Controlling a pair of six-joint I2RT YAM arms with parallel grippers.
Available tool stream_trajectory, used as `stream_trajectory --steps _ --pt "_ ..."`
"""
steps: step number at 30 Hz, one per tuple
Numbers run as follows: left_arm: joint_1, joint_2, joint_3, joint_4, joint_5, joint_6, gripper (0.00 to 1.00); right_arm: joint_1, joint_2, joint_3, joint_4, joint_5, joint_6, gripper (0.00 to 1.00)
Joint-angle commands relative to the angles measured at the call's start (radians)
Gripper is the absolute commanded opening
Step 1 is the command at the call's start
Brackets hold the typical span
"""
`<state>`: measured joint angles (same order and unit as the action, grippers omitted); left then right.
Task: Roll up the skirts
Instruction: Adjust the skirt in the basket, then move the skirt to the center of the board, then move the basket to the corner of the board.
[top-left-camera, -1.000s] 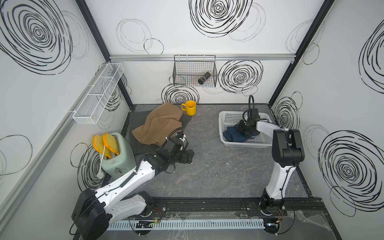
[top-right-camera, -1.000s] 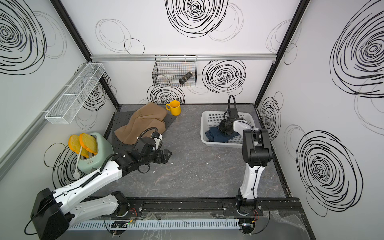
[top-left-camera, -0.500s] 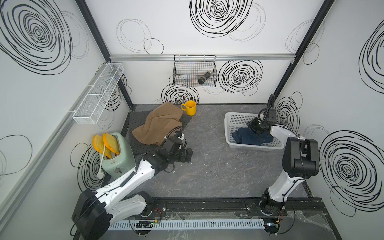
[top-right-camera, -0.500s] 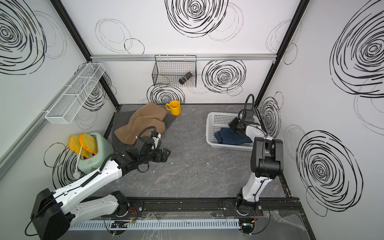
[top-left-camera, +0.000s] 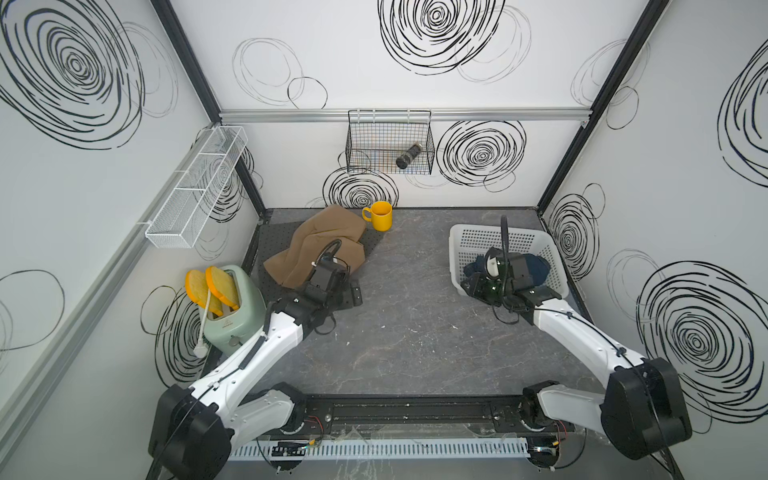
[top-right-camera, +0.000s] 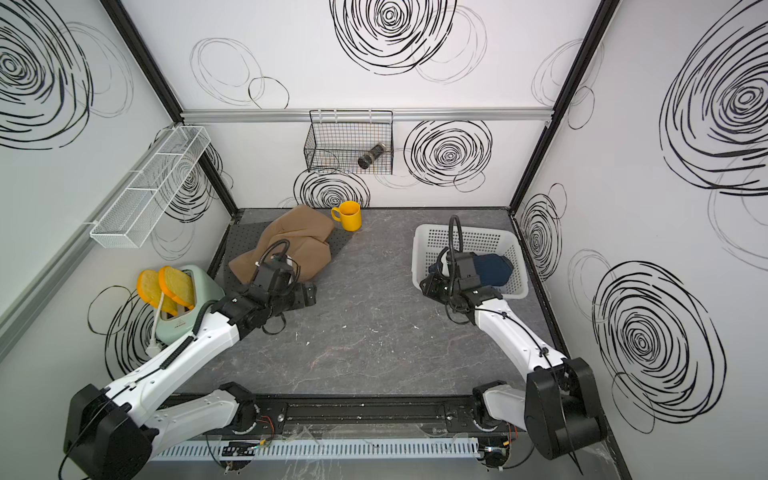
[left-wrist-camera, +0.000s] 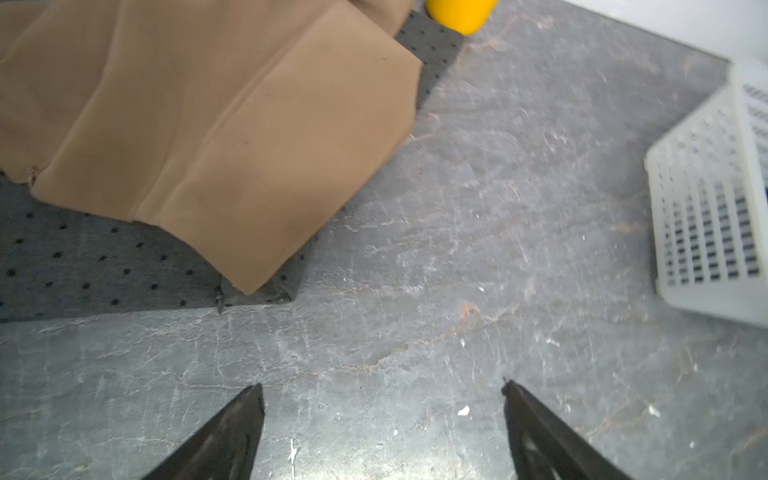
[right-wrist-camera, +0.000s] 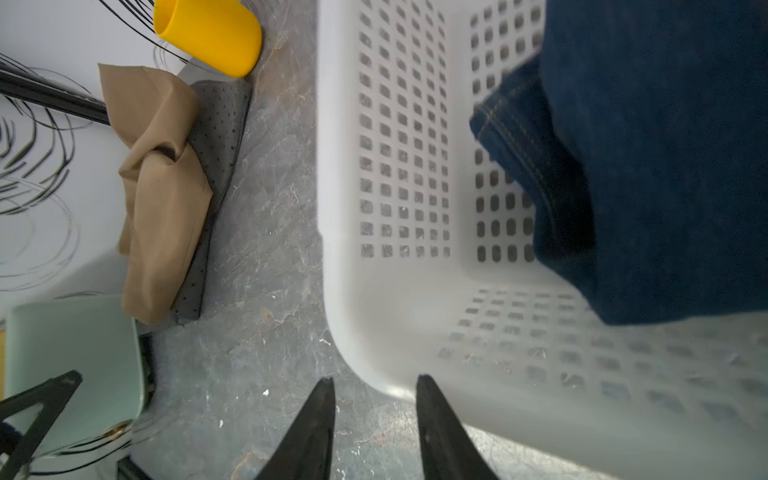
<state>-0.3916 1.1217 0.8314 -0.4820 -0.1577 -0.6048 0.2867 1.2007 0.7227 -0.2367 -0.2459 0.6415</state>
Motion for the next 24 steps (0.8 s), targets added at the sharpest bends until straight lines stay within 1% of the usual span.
stream_trajectory --steps 1,2,3,4,5,7,8,10,12,13,14,15,16,18,21,22,24 --pt "0.090 0.054 0.054 -0.012 0.016 -0.124 0.94 -0.049 0.040 -0.042 -0.051 0.074 -0.026 0.37" --pt "0.112 0.078 0.067 0.004 0.018 -0.144 0.95 -0.082 0.061 -0.036 -0.033 0.053 -0.030 0.37" --pt "0.125 0.107 0.084 0.008 -0.007 -0.157 0.98 -0.113 0.087 -0.027 -0.012 0.045 -0.037 0.36" --pt "0.135 0.147 0.109 0.003 -0.050 -0.176 0.98 -0.143 0.125 -0.012 0.012 0.063 -0.042 0.36" --pt "0.161 0.192 0.136 -0.014 -0.062 -0.202 0.96 -0.172 0.167 0.014 0.023 0.069 -0.045 0.35" --pt "0.213 0.268 0.167 0.002 -0.004 -0.222 0.96 -0.205 0.238 0.117 -0.029 0.024 -0.071 0.33" --pt "0.218 0.304 0.192 0.004 -0.010 -0.216 0.97 -0.194 0.238 0.165 -0.060 0.009 -0.086 0.32" --pt "0.210 0.366 0.255 -0.019 -0.058 -0.185 0.96 -0.137 0.150 0.204 -0.091 0.019 -0.086 0.33" --pt "0.201 0.428 0.297 -0.041 -0.105 -0.159 0.96 -0.041 0.036 0.225 -0.141 0.108 -0.089 0.37" --pt "0.201 0.458 0.303 -0.030 -0.103 -0.143 0.96 0.003 -0.019 0.217 -0.168 0.137 -0.085 0.39" --pt "0.203 0.489 0.310 -0.018 -0.075 -0.132 0.97 0.030 -0.070 0.193 -0.199 0.135 -0.062 0.40" --pt "0.204 0.517 0.324 -0.018 -0.053 -0.127 0.98 0.035 -0.109 0.165 -0.231 0.125 -0.041 0.41" --pt "0.198 0.548 0.350 -0.035 -0.055 -0.121 0.99 0.037 -0.157 0.124 -0.268 0.115 -0.016 0.42" --pt "0.189 0.578 0.380 -0.060 -0.091 -0.129 0.98 0.038 -0.243 0.049 -0.334 0.085 -0.012 0.46" --pt "0.217 0.595 0.391 -0.065 -0.109 -0.158 0.96 0.039 -0.347 -0.048 -0.441 0.072 -0.024 0.50" --pt "0.228 0.599 0.394 -0.084 -0.126 -0.168 0.97 0.038 -0.369 -0.078 -0.455 0.075 -0.023 0.56" --pt "0.247 0.576 0.367 -0.082 -0.145 -0.200 0.96 0.033 -0.396 -0.134 -0.430 0.093 -0.006 0.60"
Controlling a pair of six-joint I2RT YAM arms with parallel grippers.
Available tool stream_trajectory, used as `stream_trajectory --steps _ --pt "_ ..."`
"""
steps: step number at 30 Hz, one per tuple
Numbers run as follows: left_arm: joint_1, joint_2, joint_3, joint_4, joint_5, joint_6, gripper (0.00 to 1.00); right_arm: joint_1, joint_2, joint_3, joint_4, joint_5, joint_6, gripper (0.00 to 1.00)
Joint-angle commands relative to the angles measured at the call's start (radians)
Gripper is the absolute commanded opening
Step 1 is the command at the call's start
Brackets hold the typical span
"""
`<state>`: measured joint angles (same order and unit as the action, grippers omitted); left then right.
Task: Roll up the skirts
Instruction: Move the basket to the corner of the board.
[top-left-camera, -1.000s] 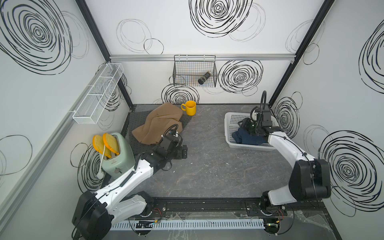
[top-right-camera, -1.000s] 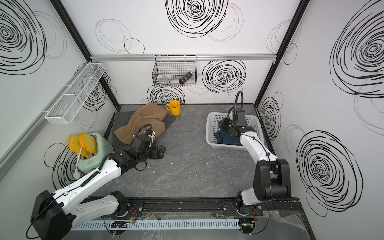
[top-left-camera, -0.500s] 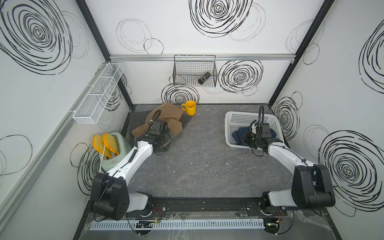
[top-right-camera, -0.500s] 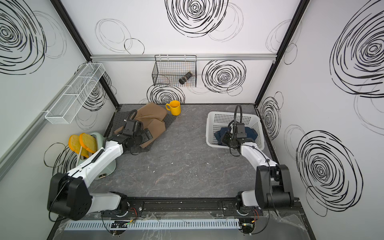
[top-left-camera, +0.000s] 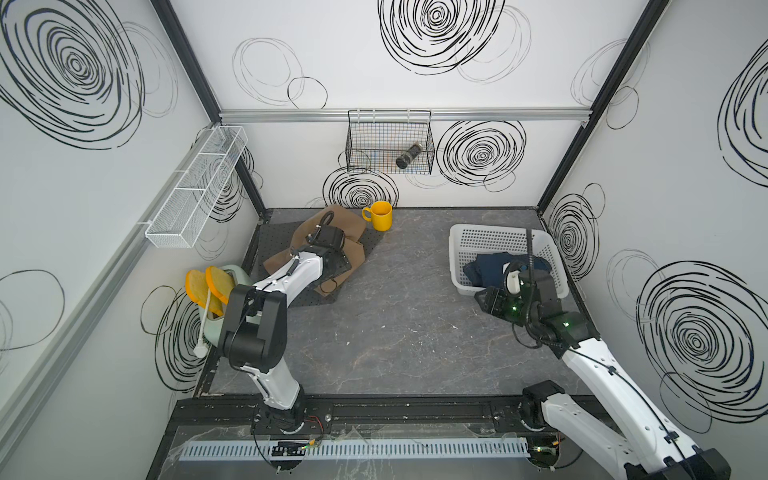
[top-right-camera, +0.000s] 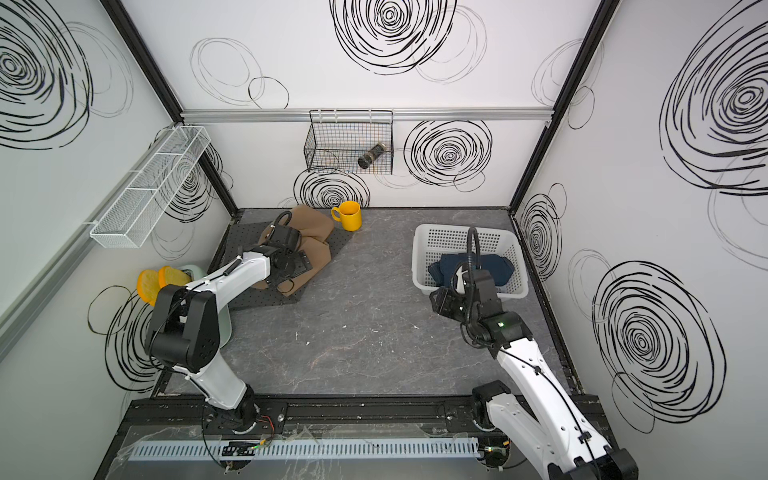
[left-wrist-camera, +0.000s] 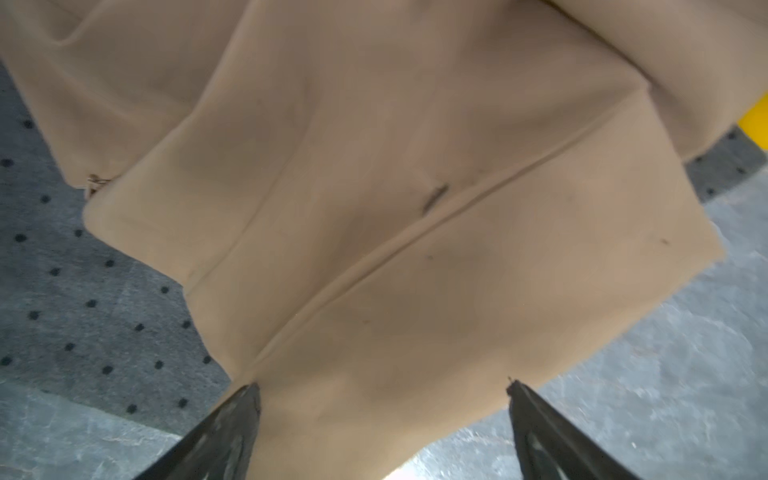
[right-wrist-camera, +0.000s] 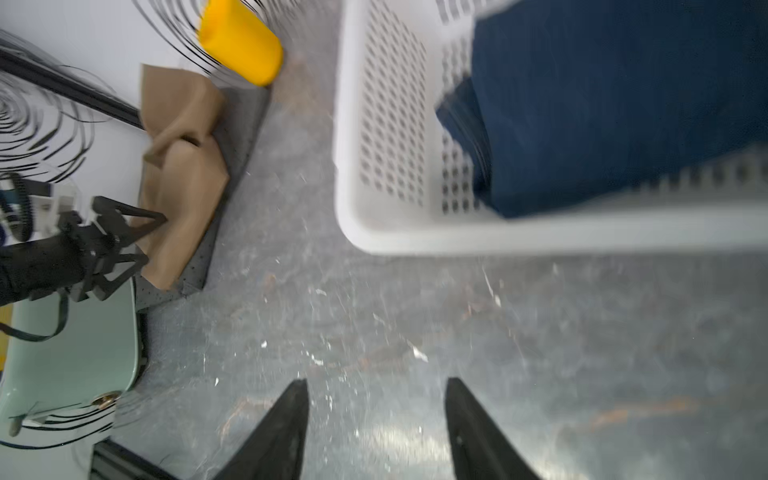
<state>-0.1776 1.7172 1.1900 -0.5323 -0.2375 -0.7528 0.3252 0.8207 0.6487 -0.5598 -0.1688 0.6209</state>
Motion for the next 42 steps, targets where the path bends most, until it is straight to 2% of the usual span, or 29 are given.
stream_trajectory --steps 1,4,5,9,10,11,13,14,15,16,18,21,24,27,30,33,36,38,39,42 --pt "0.045 -0.047 -0.027 -0.008 -0.062 -0.074 0.97 -0.017 -0.015 -0.072 -0.079 0.018 0.014 0.61" --pt "0.079 -0.124 -0.154 0.114 0.026 -0.100 0.96 -0.068 0.051 -0.066 0.028 0.046 0.005 0.64" --pt "0.081 -0.131 -0.174 0.145 0.051 -0.090 0.97 -0.088 0.083 -0.064 0.068 0.061 0.003 0.68" --pt "0.087 -0.090 -0.169 0.236 0.212 -0.038 0.99 -0.228 0.284 -0.020 0.210 0.063 -0.024 0.67" --pt "0.089 -0.087 -0.175 0.265 0.237 -0.033 0.94 -0.257 0.340 0.000 0.237 0.068 -0.037 0.66" --pt "0.092 -0.085 -0.179 0.284 0.255 -0.036 0.89 -0.276 0.388 0.021 0.259 0.071 -0.049 0.65" --pt "0.095 -0.092 -0.194 0.334 0.294 -0.037 0.67 -0.316 0.504 0.104 0.263 0.046 -0.077 0.62" --pt "0.095 -0.097 -0.200 0.350 0.298 -0.037 0.53 -0.321 0.554 0.141 0.252 0.076 -0.086 0.60" --pt "0.096 -0.100 -0.208 0.364 0.303 -0.039 0.34 -0.328 0.607 0.170 0.254 0.097 -0.091 0.60" --pt "0.099 -0.098 -0.209 0.368 0.305 -0.044 0.20 -0.350 0.650 0.184 0.267 0.080 -0.092 0.58" --pt "0.108 -0.083 -0.203 0.366 0.317 -0.048 0.00 -0.375 0.696 0.191 0.318 0.064 -0.081 0.57" --pt "0.126 -0.080 -0.199 0.371 0.338 -0.060 0.00 -0.379 0.751 0.235 0.380 0.089 -0.069 0.58" --pt "0.116 -0.129 -0.198 0.367 0.328 -0.060 0.00 -0.386 0.831 0.365 0.340 0.141 -0.063 0.59" --pt "0.073 -0.228 -0.187 0.331 0.241 -0.042 0.00 -0.398 0.899 0.502 0.251 0.225 -0.052 0.61" --pt "-0.009 -0.339 -0.135 0.231 0.079 -0.005 0.00 -0.430 0.917 0.546 0.262 0.238 -0.042 0.62" --pt "-0.164 -0.435 -0.094 0.148 -0.088 0.025 0.00 -0.442 0.929 0.604 0.226 0.235 -0.043 0.63" --pt "-0.351 -0.494 -0.090 0.110 -0.152 0.025 0.02 -0.431 0.853 0.587 0.210 0.171 -0.052 0.64" --pt "-0.447 -0.503 -0.122 0.098 -0.114 -0.034 0.03 -0.420 0.773 0.533 0.217 0.106 -0.053 0.65" --pt "-0.511 -0.494 -0.148 0.103 -0.085 -0.067 0.08 -0.410 0.733 0.499 0.217 0.067 -0.062 0.65" --pt "-0.709 -0.406 -0.175 0.087 -0.077 -0.136 0.12 -0.361 0.642 0.408 0.195 -0.016 -0.090 0.66"
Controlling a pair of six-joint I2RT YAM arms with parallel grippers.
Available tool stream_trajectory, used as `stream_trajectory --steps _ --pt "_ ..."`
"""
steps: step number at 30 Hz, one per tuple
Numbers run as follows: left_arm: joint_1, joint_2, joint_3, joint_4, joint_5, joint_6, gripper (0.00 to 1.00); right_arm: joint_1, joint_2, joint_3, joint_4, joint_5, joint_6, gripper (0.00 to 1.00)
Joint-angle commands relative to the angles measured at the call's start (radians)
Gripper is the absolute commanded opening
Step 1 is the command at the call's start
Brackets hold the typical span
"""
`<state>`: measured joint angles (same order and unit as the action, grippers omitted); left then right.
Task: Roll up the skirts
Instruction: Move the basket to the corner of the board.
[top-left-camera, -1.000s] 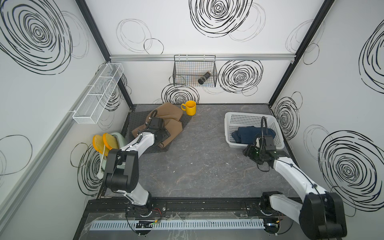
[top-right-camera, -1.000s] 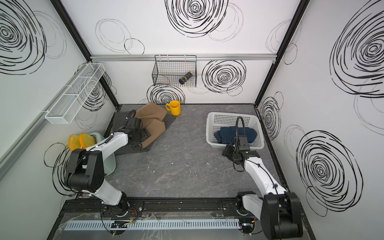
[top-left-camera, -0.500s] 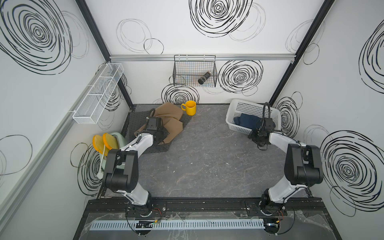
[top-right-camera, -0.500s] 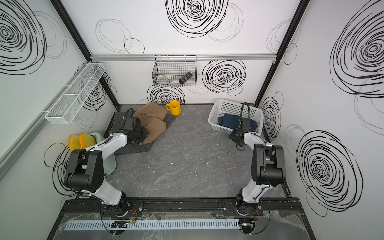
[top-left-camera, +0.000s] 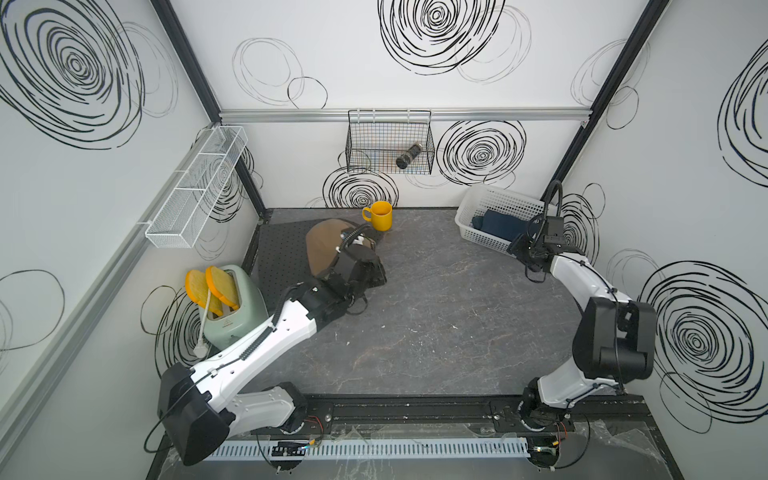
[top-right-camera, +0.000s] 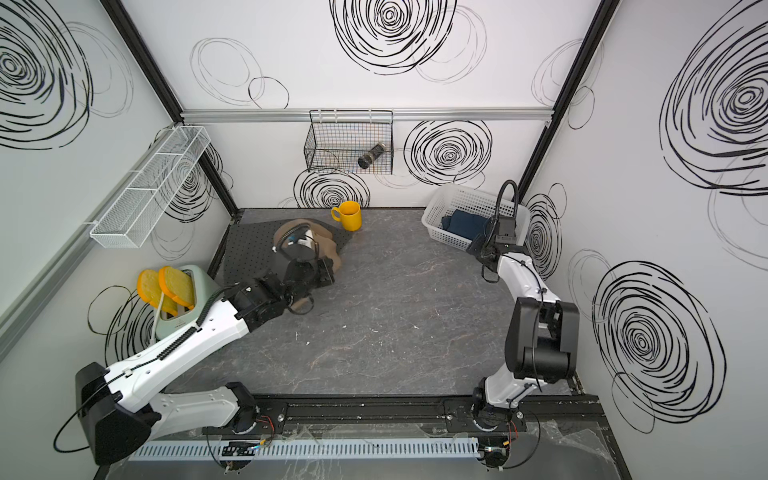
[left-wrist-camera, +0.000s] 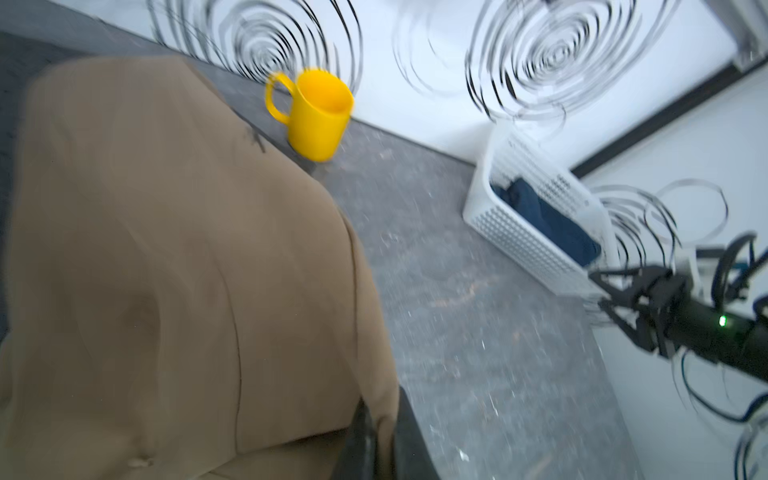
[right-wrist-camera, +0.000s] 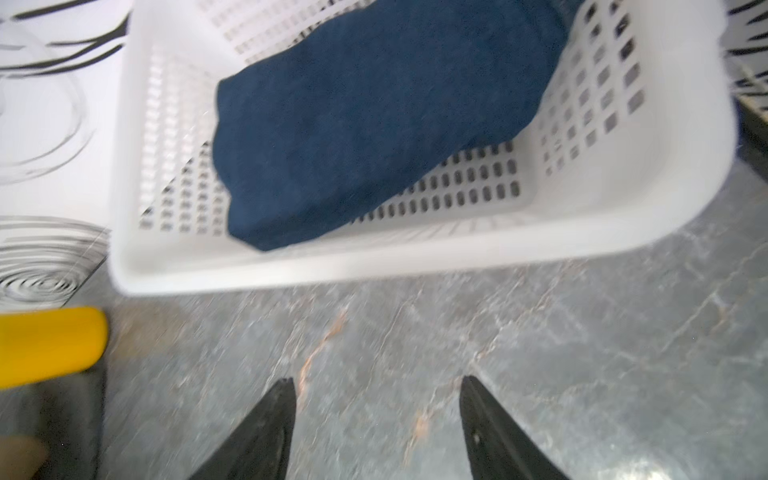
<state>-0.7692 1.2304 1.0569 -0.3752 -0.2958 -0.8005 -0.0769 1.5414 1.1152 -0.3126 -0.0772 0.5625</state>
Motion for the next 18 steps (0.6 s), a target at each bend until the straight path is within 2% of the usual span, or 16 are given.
stream_trajectory --steps 1,3,5,7,8,10,12,13,14,18 --pt "-0.177 0.114 -0.039 -0.066 -0.009 -0.091 0.16 0.058 -0.102 -0.086 -0.063 -0.127 -0.035 0.66" --pt "-0.300 0.186 0.003 -0.072 0.007 -0.074 0.38 0.099 -0.142 -0.143 -0.085 -0.181 -0.065 0.66" --pt "-0.362 0.227 0.067 -0.126 -0.001 -0.059 0.72 0.141 -0.168 -0.185 -0.124 -0.208 -0.072 0.66" --pt "-0.344 0.218 0.117 -0.191 -0.003 -0.033 0.85 0.198 -0.186 -0.239 -0.125 -0.288 -0.088 0.66" --pt "-0.302 0.189 0.127 -0.215 0.001 -0.019 0.89 0.236 -0.192 -0.255 -0.132 -0.305 -0.088 0.66" --pt "-0.194 0.104 0.115 -0.243 0.005 0.007 0.98 0.299 -0.213 -0.301 -0.106 -0.367 -0.090 0.67" --pt "-0.059 0.004 0.071 -0.267 0.014 0.028 0.97 0.348 -0.244 -0.367 -0.027 -0.459 -0.035 0.68" --pt "0.023 -0.030 0.038 -0.278 0.036 0.031 0.96 0.383 -0.260 -0.399 0.026 -0.494 -0.017 0.72" --pt "0.127 -0.066 -0.010 -0.284 0.080 0.026 0.96 0.423 -0.271 -0.430 0.072 -0.518 -0.006 0.99" --pt "0.532 -0.186 -0.283 -0.194 0.398 -0.003 0.97 0.530 -0.238 -0.511 0.260 -0.550 0.084 0.98"
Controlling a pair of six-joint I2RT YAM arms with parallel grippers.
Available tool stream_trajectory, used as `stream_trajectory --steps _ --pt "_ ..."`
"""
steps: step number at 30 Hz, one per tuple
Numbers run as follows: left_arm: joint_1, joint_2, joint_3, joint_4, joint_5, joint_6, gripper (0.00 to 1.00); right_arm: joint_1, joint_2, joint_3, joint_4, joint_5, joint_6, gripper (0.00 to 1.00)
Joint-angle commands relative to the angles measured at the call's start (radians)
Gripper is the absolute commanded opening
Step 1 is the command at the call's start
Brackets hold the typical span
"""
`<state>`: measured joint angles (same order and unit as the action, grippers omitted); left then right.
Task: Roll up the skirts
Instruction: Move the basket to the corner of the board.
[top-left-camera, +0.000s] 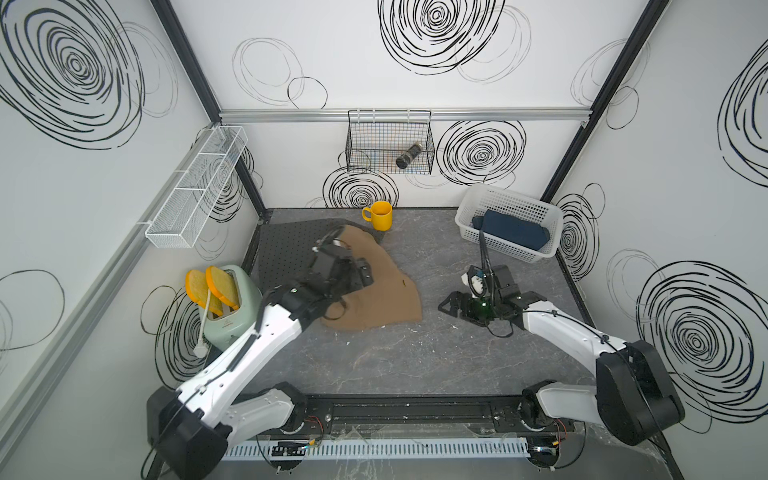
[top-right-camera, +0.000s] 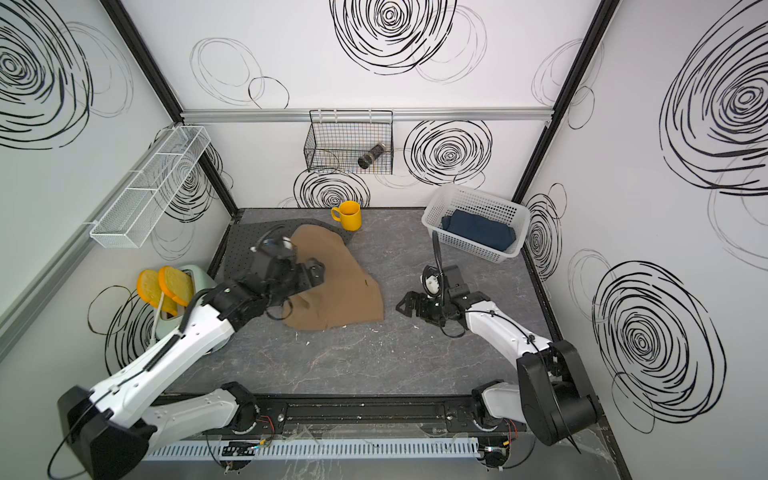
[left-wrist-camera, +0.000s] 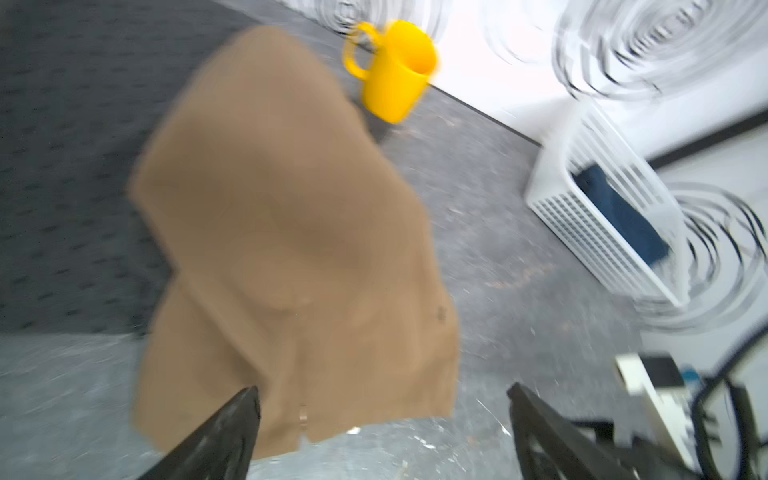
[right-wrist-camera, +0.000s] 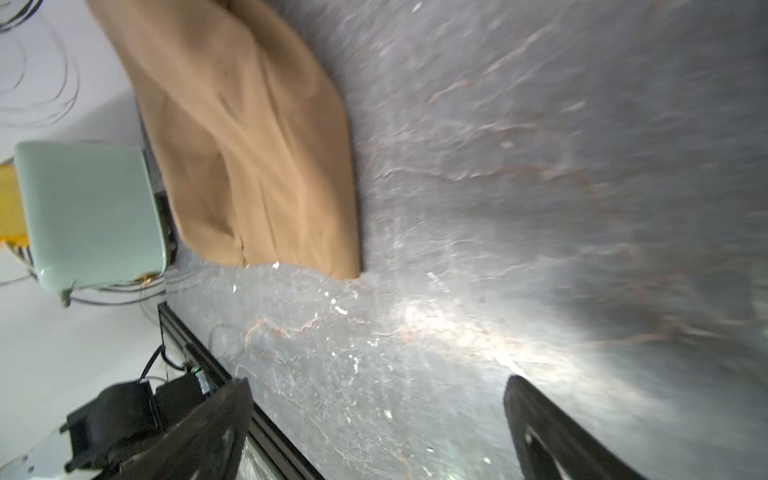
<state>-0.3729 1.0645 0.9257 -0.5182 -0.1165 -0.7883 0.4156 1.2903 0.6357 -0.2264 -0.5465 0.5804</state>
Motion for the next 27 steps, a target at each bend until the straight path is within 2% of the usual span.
stream_trajectory --steps 1,4,6,8,11,15,19,22,25,27 --pt "0.210 -0.032 -0.223 -0.021 0.282 -0.025 0.96 0.054 0.038 -0.030 0.195 -0.078 0.087 0.98" --pt "0.355 -0.020 -0.348 0.039 0.379 -0.051 0.97 0.104 0.146 0.029 0.196 -0.038 0.100 0.98" --pt "0.404 -0.007 -0.398 0.095 0.423 -0.066 0.98 0.132 0.200 0.074 0.191 0.019 0.086 0.98" --pt "0.427 -0.001 -0.444 0.160 0.445 -0.092 1.00 0.150 0.252 0.103 0.195 0.055 0.082 0.98" --pt "0.434 0.018 -0.476 0.229 0.465 -0.117 0.91 0.173 0.329 0.150 0.171 0.131 0.054 1.00" --pt "0.457 0.058 -0.514 0.304 0.443 -0.158 0.82 0.199 0.404 0.177 0.220 0.141 0.048 0.80" --pt "0.465 0.130 -0.515 0.371 0.439 -0.193 0.53 0.222 0.464 0.199 0.256 0.114 0.067 0.54" --pt "0.459 0.165 -0.511 0.383 0.439 -0.203 0.25 0.241 0.482 0.202 0.282 0.102 0.090 0.37" --pt "0.456 0.164 -0.501 0.377 0.429 -0.197 0.00 0.246 0.486 0.205 0.285 0.086 0.098 0.14" --pt "0.451 0.141 -0.473 0.350 0.414 -0.187 0.00 0.241 0.465 0.206 0.282 0.083 0.099 0.01"
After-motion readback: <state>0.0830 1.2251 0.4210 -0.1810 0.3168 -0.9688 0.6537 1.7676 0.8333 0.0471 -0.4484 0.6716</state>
